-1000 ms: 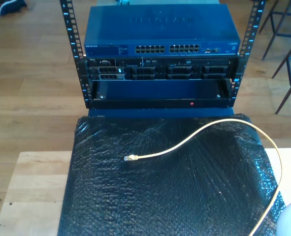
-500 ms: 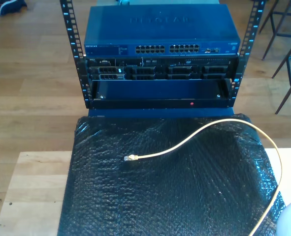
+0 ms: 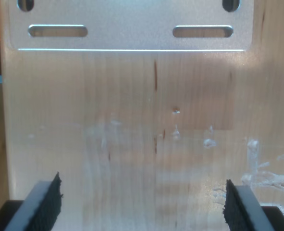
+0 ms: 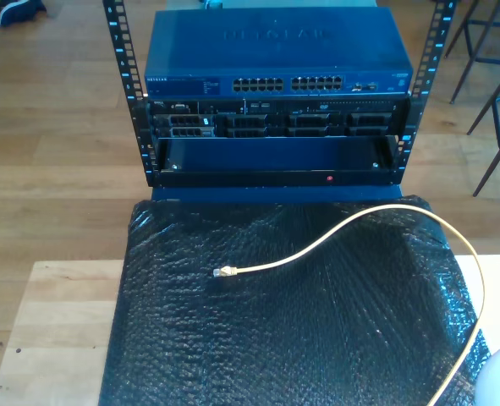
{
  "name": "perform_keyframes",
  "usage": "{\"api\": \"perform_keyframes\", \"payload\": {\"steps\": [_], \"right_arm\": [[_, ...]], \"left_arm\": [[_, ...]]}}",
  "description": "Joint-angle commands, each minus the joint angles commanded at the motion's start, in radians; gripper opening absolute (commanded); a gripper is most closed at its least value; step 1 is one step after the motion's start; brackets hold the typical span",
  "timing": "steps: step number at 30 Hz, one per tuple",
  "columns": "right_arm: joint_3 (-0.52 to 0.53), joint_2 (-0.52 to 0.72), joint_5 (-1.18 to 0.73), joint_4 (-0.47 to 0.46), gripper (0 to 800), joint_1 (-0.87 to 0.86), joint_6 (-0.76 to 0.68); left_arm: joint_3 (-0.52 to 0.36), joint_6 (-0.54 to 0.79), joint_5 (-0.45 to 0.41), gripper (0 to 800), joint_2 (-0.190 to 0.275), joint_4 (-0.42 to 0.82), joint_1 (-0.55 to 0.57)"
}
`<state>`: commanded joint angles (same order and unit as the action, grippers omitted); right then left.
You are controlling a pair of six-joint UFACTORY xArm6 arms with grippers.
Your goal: Grab the cable and plug it in
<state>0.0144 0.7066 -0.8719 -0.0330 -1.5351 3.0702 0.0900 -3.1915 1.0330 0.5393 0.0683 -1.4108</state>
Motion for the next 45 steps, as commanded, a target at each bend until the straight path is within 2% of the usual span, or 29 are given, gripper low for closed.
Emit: {"api": "perform_keyframes", "payload": {"steps": [27,33,37,42,45], "right_arm": [[-0.002,0.002,0.000,0.000,800,0.000,-0.002],[-0.008,0.117,-0.017,-0.003,800,0.000,0.000],[-0.018,0.141,-0.037,-0.003,800,0.000,-0.003],[-0.092,0.146,-0.141,0.000,800,0.002,-0.011],[-0.129,0.146,-0.203,0.000,800,0.002,-0.023]], "left_arm": [[0.002,0.000,0.003,799,-0.005,0.000,0.000],[0.009,-0.003,0.012,799,0.000,0.002,-0.002],[0.044,-0.005,0.066,799,0.005,0.002,-0.002],[0.120,-0.008,0.196,799,0.012,0.002,0.000],[0.167,-0.009,0.247,799,0.018,-0.003,0.003]]}}
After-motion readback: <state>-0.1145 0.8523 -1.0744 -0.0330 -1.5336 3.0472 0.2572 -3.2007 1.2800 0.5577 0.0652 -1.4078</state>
